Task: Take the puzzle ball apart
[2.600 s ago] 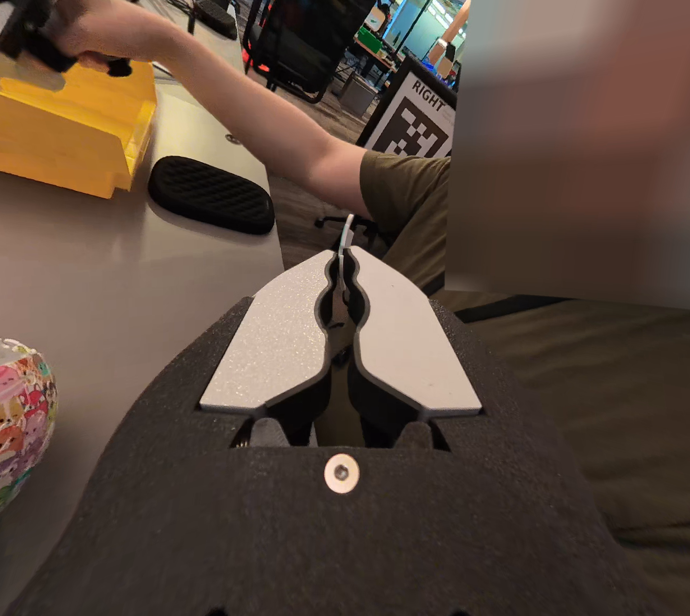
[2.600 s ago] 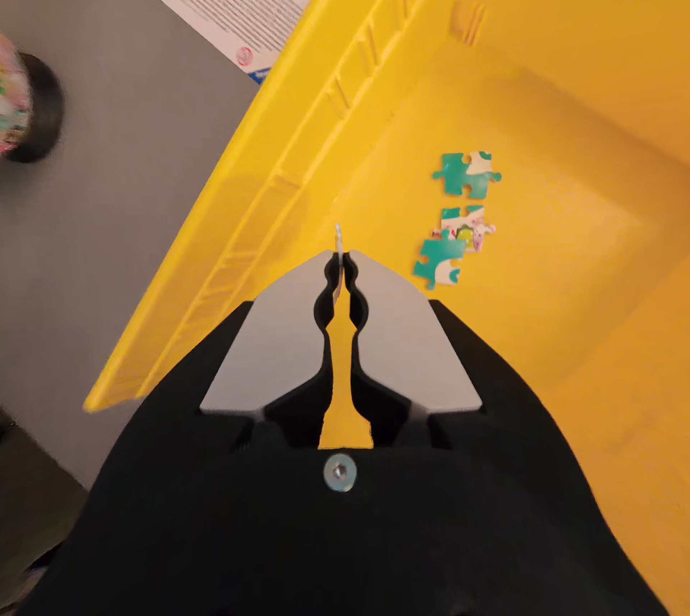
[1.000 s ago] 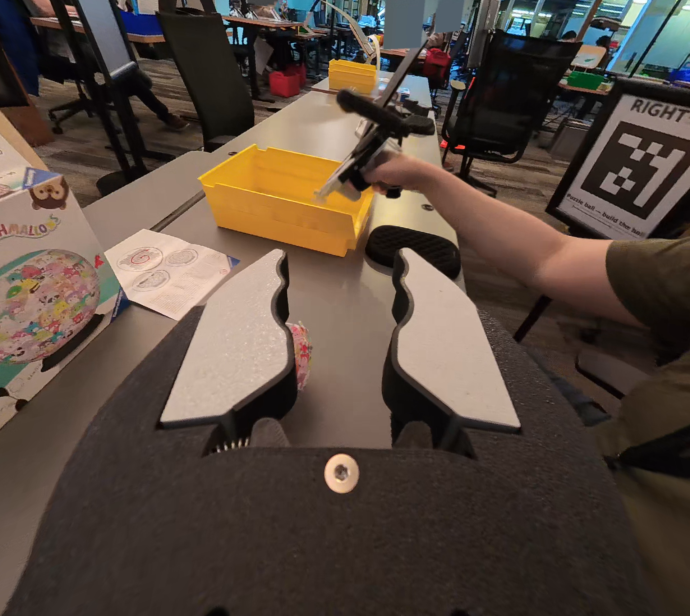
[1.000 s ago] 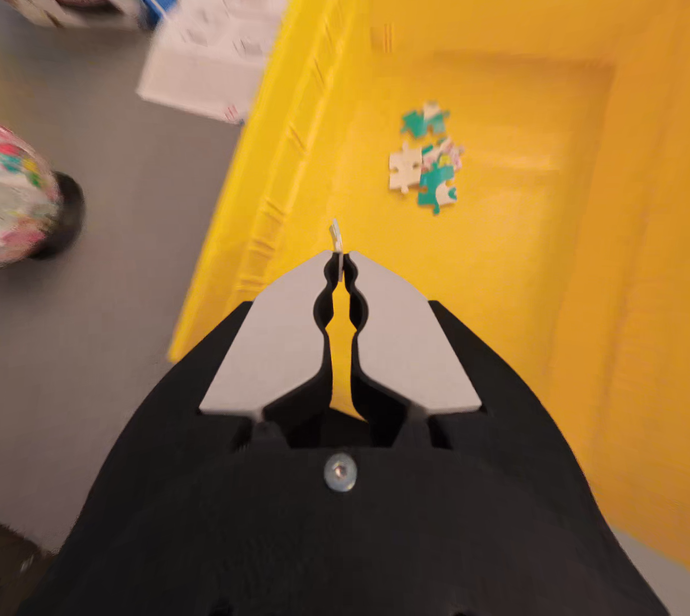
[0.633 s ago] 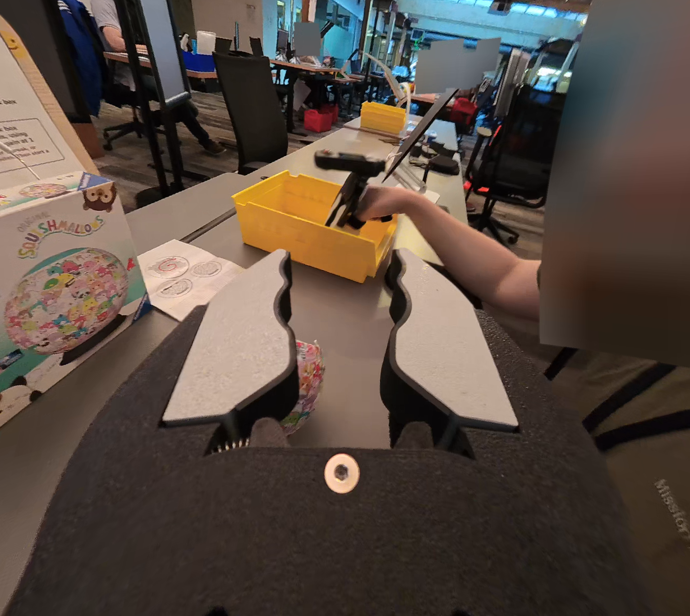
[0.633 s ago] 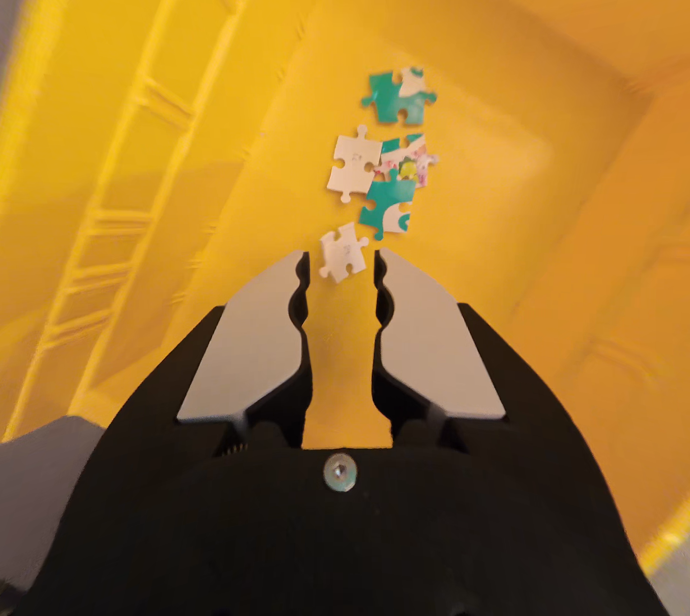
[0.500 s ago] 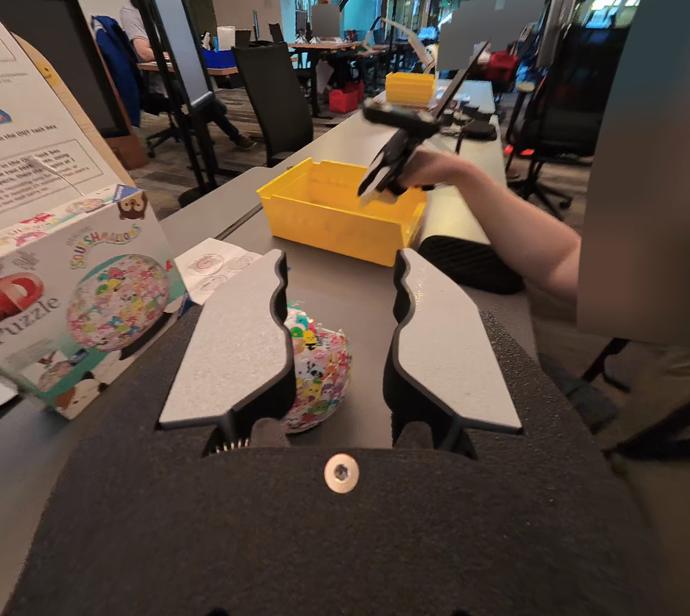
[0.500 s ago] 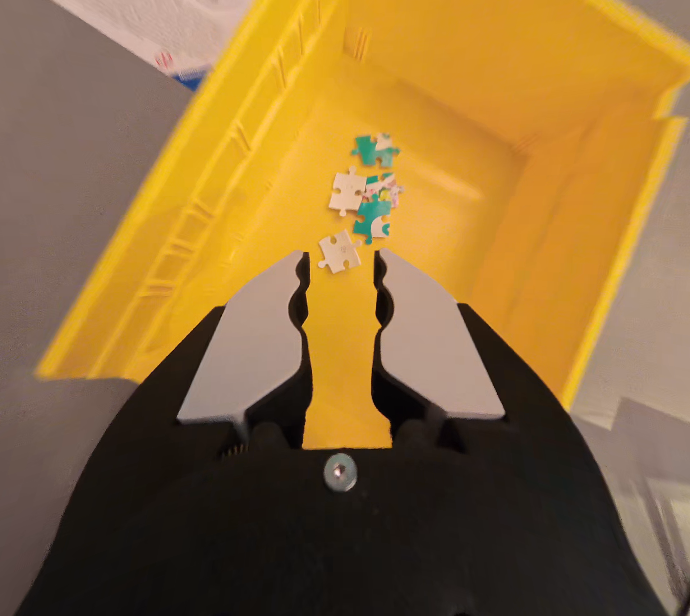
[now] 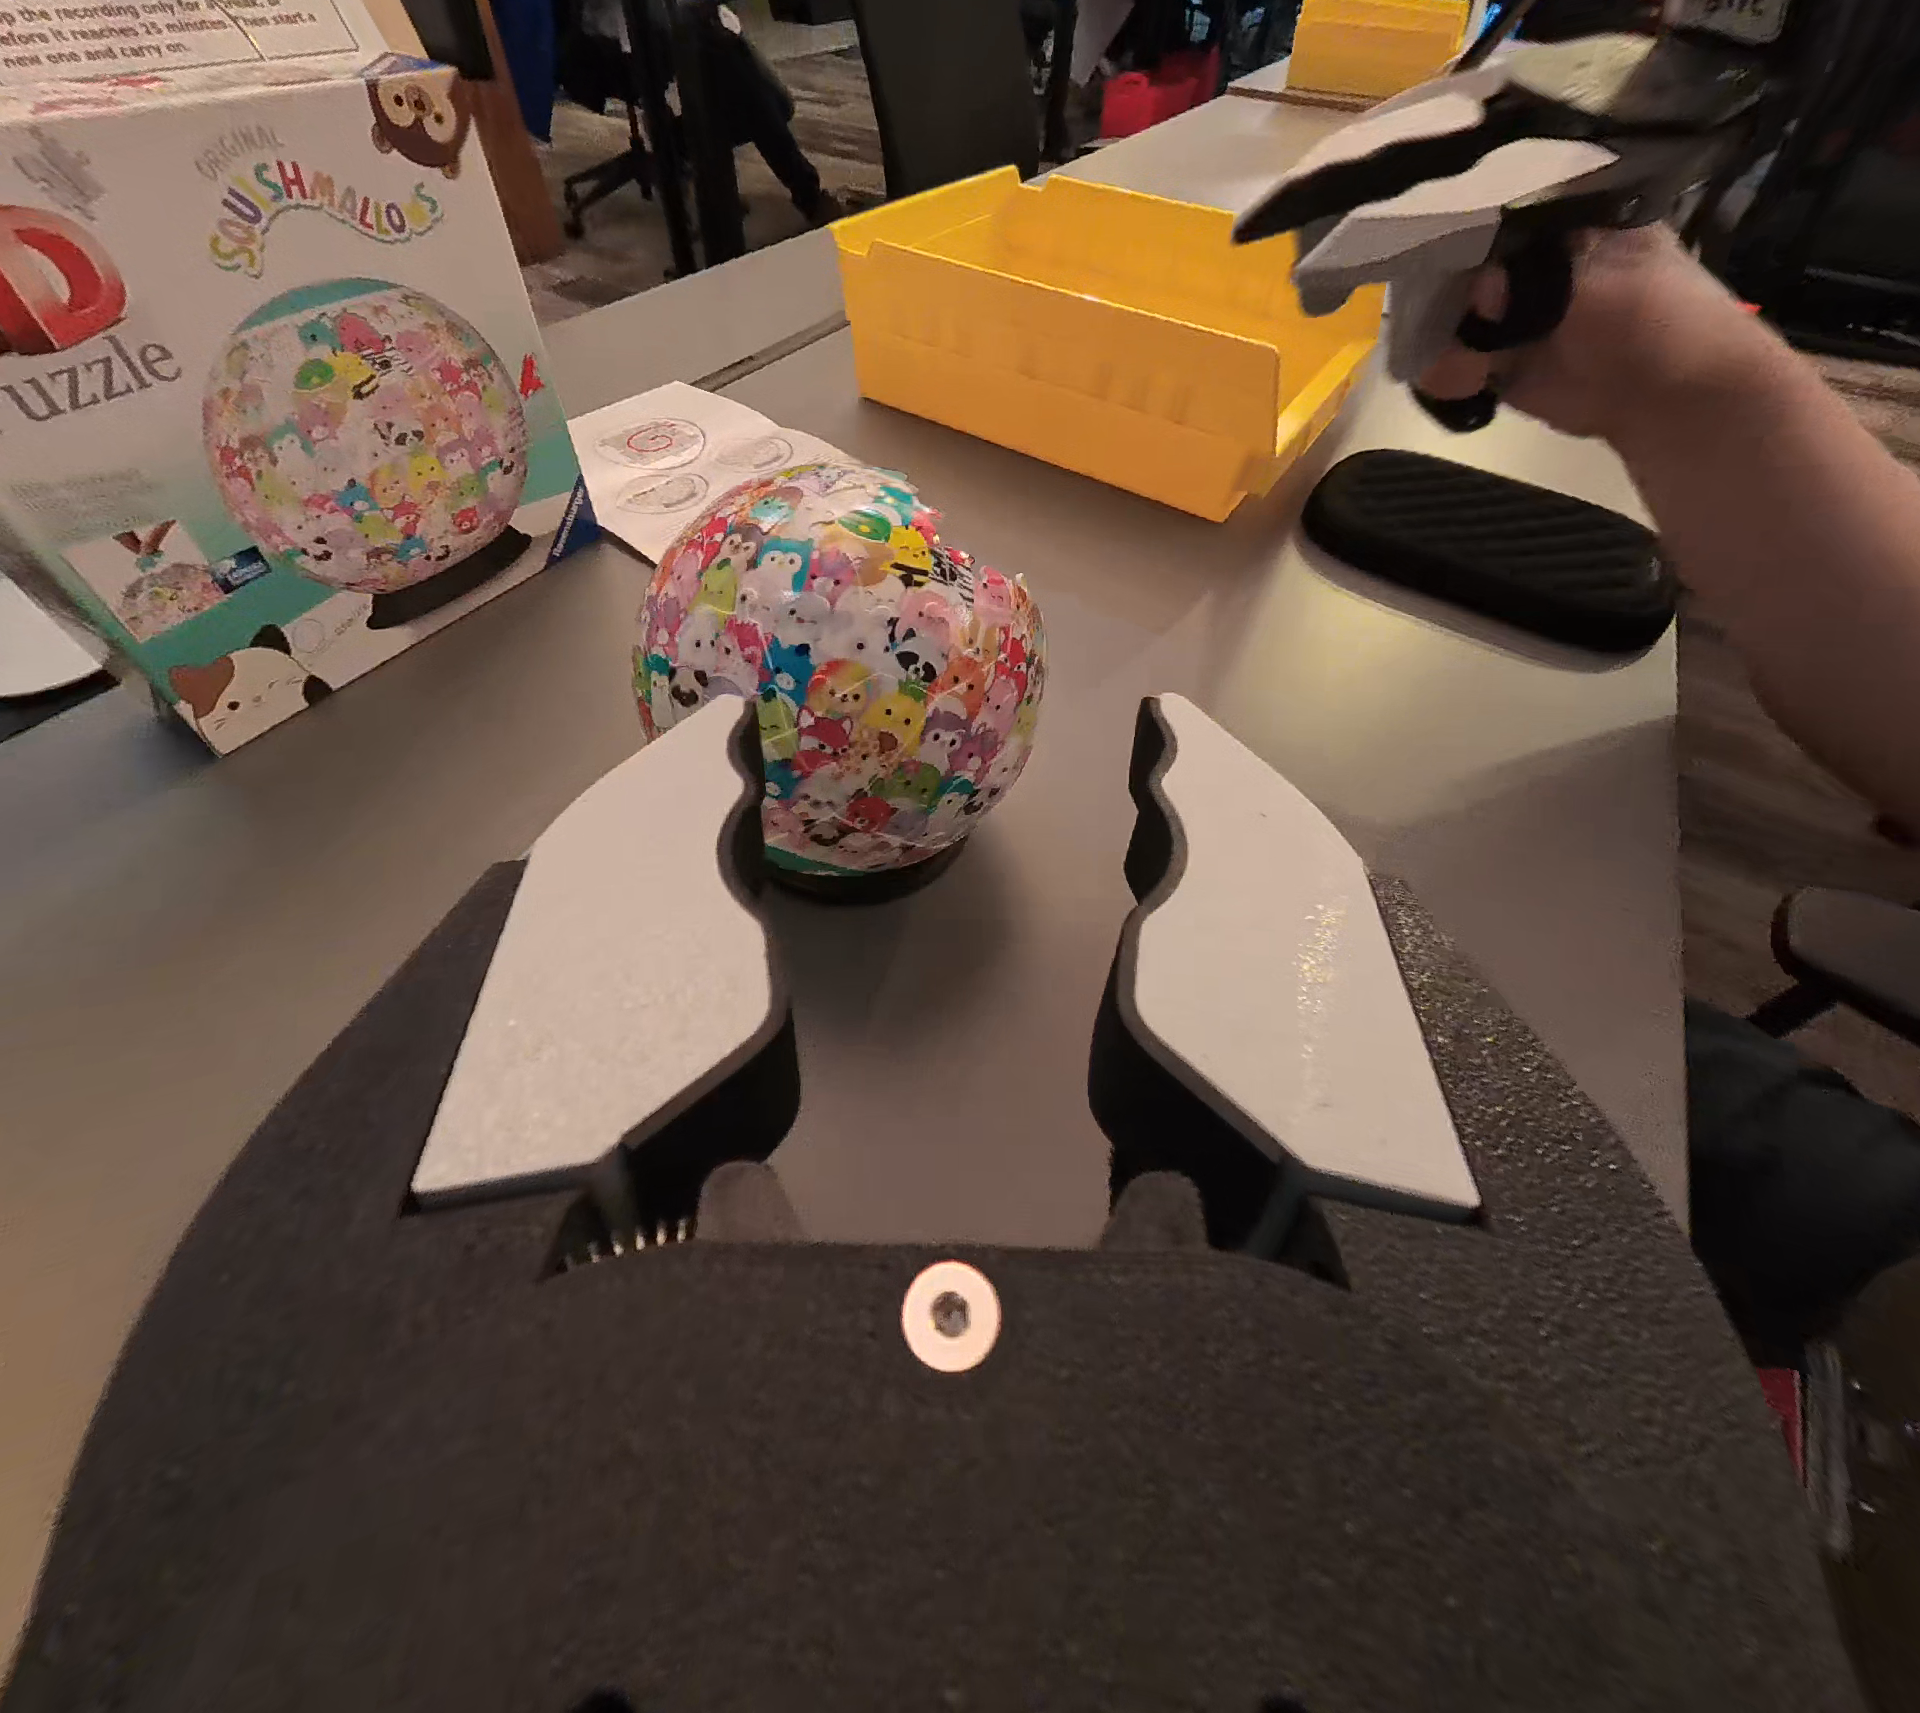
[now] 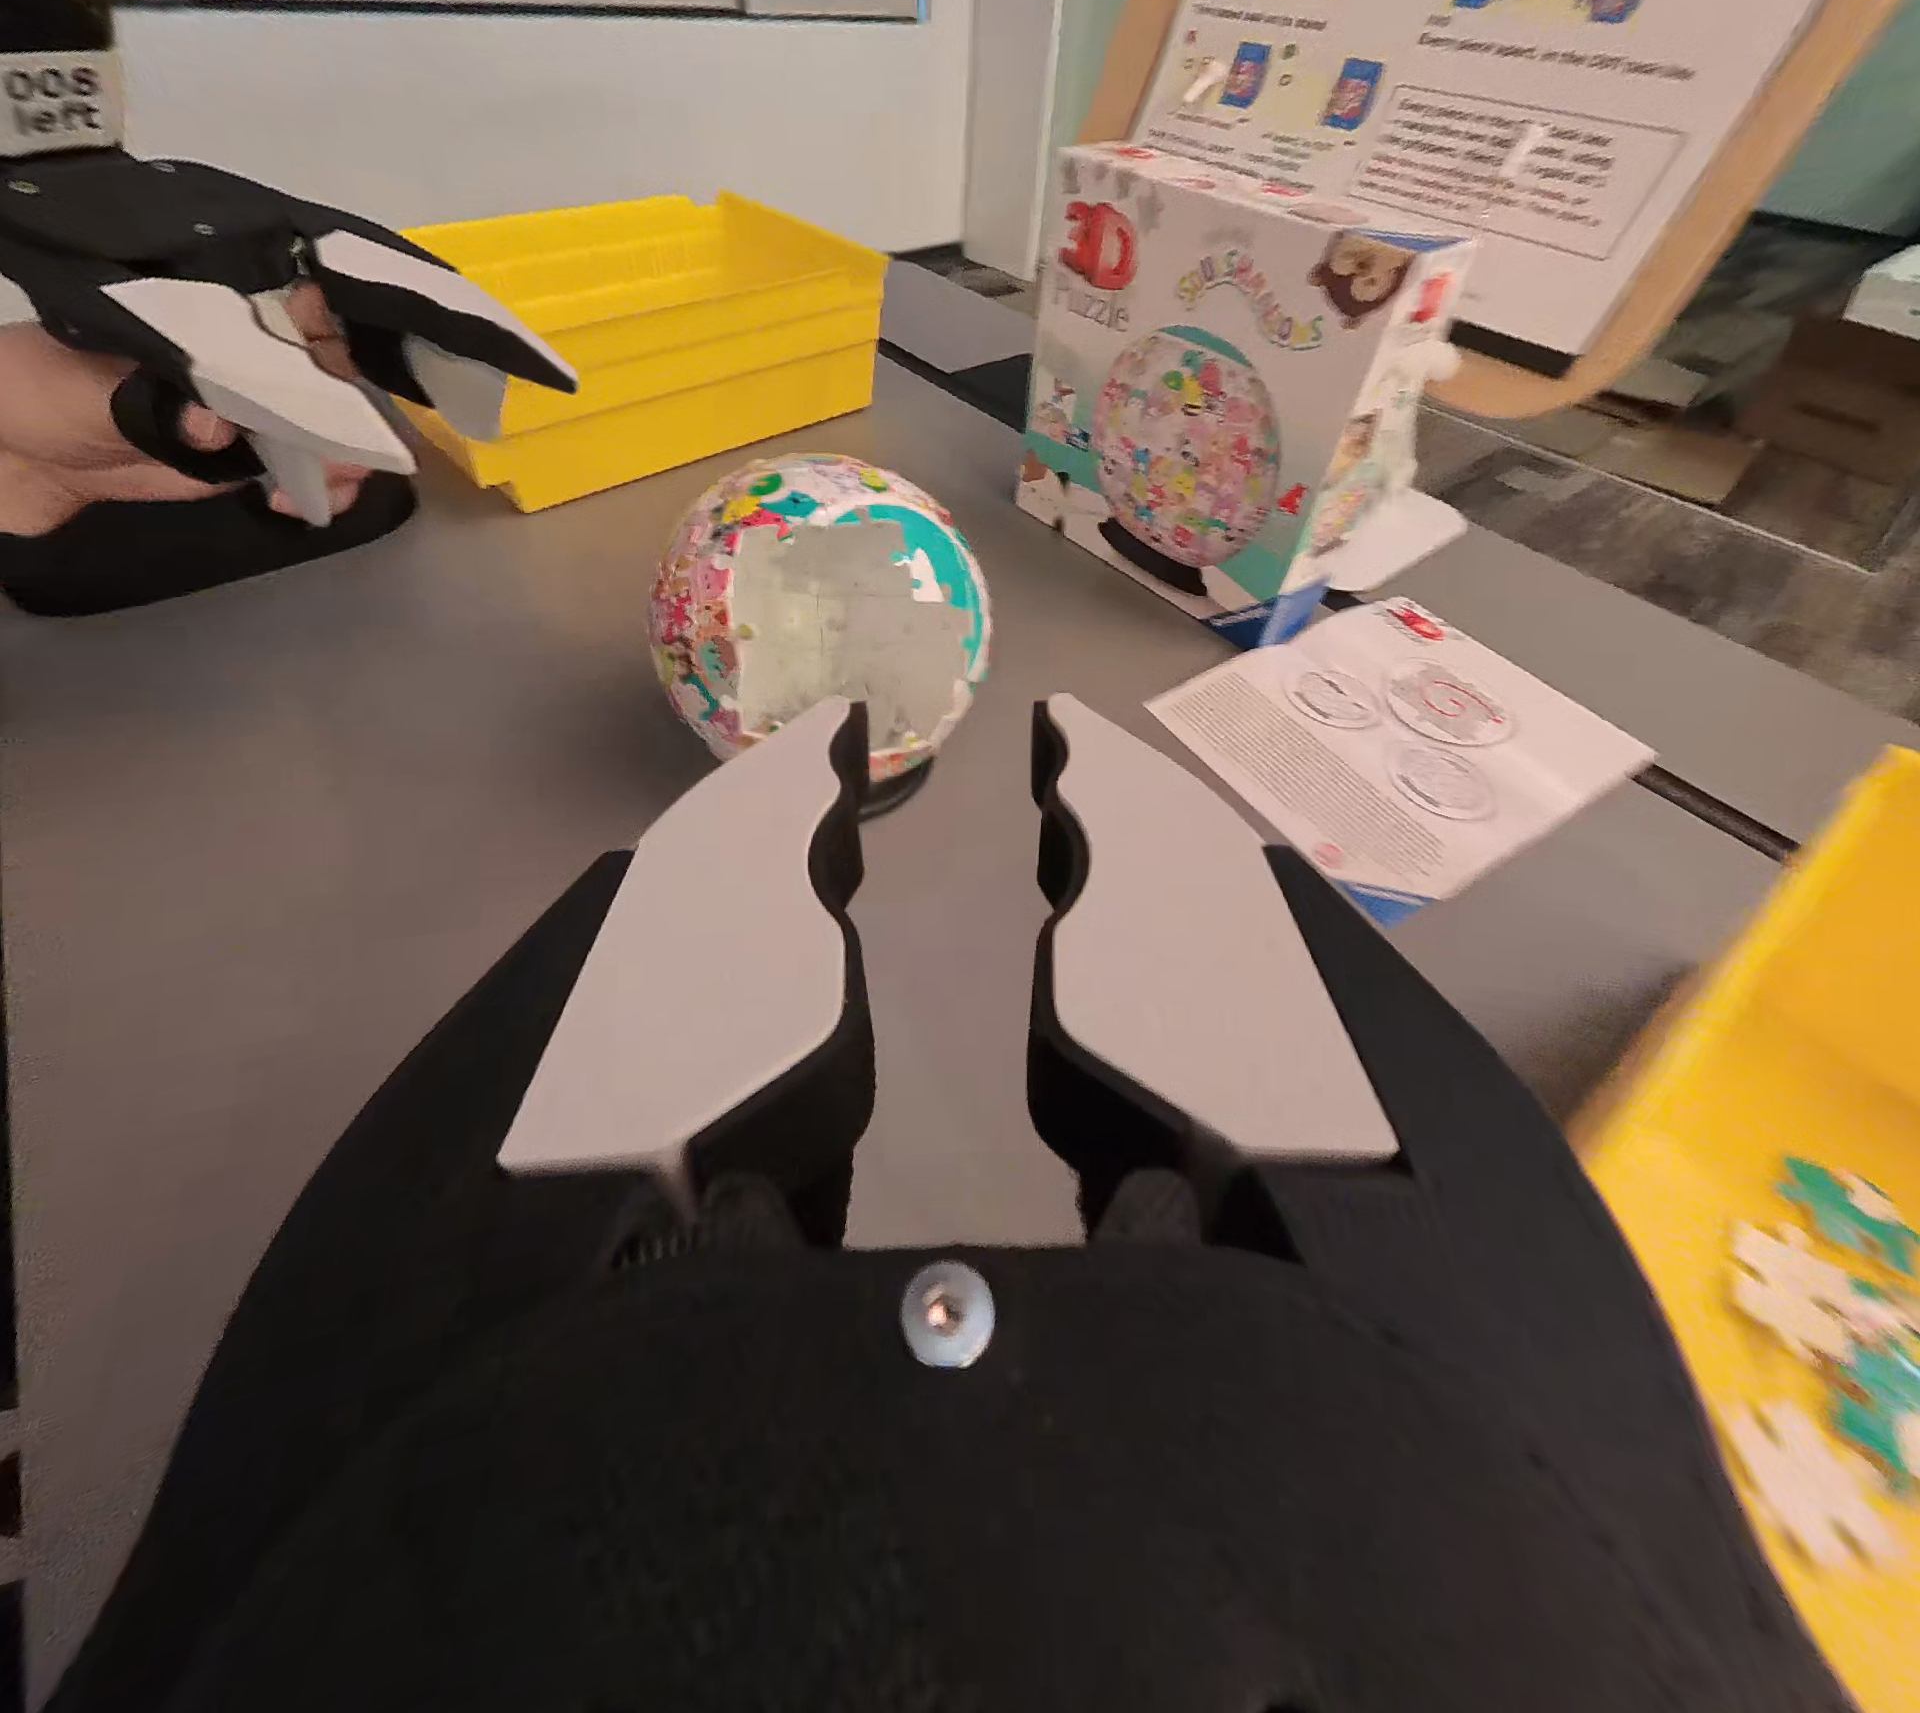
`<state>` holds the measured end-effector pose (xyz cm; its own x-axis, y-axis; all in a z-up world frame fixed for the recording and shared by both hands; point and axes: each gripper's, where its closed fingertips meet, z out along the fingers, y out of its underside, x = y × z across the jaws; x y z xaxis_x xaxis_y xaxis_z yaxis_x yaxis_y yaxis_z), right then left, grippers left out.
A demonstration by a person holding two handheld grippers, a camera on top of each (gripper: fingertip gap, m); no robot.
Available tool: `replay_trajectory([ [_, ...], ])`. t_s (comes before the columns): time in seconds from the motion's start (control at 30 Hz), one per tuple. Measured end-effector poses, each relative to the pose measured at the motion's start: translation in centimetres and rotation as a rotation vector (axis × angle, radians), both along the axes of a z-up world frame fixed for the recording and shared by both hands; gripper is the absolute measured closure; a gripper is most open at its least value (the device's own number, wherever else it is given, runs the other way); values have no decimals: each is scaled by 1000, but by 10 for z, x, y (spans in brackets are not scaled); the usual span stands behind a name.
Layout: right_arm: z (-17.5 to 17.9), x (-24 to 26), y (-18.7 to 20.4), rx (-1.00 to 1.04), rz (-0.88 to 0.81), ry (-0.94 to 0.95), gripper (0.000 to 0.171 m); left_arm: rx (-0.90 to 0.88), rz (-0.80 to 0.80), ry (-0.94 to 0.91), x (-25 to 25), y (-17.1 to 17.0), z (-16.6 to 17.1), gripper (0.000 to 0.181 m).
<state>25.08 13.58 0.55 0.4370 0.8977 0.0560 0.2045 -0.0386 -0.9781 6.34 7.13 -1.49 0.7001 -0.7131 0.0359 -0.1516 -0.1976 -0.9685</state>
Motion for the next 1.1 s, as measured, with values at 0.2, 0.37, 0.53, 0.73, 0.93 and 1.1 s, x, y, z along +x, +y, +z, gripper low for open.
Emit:
replay_trajectory([
  [0.2, -19, -54, -3, -29, 212, 79, 145, -12, -11, -16, 0, -4, -3, 113],
  [0.37, -34, -58, 10, 48, 135, 61, 147, -32, -35, 97, -3, -9, -8, 115],
  [0.53, -41, -40, 21, 157, -18, 22, 147, -80, -98, 143, 6, 1, -24, 113],
  [0.73, -56, -39, 27, 136, -52, -10, 147, -41, -45, 16, 8, 13, -24, 108],
  [0.93, -39, -50, 29, 71, 64, 22, 145, -117, -8, -44, 5, 11, -39, 103],
  [1.1, -16, -75, 49, 48, 198, -140, 133, -8, 13, -39, 1, 10, -17, 102],
])
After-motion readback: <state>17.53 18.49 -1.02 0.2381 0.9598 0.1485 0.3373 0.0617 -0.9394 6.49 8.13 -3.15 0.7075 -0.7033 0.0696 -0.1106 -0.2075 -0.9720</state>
